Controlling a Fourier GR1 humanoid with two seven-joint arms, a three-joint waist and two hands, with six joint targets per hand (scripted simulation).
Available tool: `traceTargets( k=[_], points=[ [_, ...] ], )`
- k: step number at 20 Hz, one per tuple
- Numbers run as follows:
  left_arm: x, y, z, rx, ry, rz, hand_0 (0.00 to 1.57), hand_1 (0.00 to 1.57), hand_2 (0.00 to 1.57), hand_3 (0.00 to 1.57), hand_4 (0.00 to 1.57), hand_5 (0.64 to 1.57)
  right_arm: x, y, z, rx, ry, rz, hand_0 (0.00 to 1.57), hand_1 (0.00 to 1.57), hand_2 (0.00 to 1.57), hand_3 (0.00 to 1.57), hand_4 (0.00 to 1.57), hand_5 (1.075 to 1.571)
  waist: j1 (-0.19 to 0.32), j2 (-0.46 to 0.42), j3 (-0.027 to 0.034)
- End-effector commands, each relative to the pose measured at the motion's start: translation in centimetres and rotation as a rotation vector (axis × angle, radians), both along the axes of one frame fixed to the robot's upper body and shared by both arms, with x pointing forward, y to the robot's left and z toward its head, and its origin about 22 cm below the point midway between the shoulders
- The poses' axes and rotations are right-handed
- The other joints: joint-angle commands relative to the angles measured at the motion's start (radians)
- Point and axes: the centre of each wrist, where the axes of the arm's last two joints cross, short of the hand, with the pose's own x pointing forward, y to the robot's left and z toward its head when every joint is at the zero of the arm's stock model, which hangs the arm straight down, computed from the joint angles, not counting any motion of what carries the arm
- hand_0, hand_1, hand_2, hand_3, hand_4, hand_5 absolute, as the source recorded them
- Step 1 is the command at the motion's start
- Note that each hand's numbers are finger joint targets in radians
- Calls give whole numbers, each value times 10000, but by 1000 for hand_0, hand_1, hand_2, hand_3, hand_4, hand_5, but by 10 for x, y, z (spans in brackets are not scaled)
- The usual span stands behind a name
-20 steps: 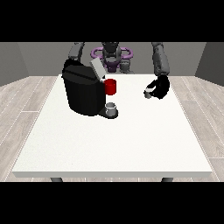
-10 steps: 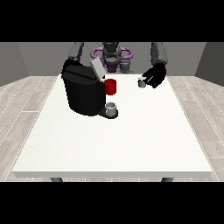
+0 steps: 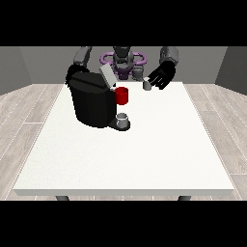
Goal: Insert the coffee pod into the coffee machine and close the lid
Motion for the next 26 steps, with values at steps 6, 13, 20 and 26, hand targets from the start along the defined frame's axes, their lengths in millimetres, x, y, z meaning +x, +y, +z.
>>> traceTargets(
  k=[6,13,20,26],
  points=[
    [15,-11,69,-433,-1084,461,1211,1211,1253,1199,507,1571,3,23,9,-76,-547,576,0,0,0,0,521,1571,-673,510,2],
    [18,-3,100,-382,-1332,397,1284,1284,1340,1276,519,1571,6,36,31,-109,-959,514,0,0,0,0,511,1571,-1027,861,1],
    [23,-32,105,-300,-1478,585,1277,1277,1303,1236,488,1571,23,18,50,-228,-1447,389,0,0,0,0,520,1571,-1111,1206,3],
    [21,-23,95,-96,-799,442,1305,1305,1326,1229,500,1571,14,-18,37,-254,-958,-56,0,0,0,0,519,1571,-1070,710,5]
  ],
)
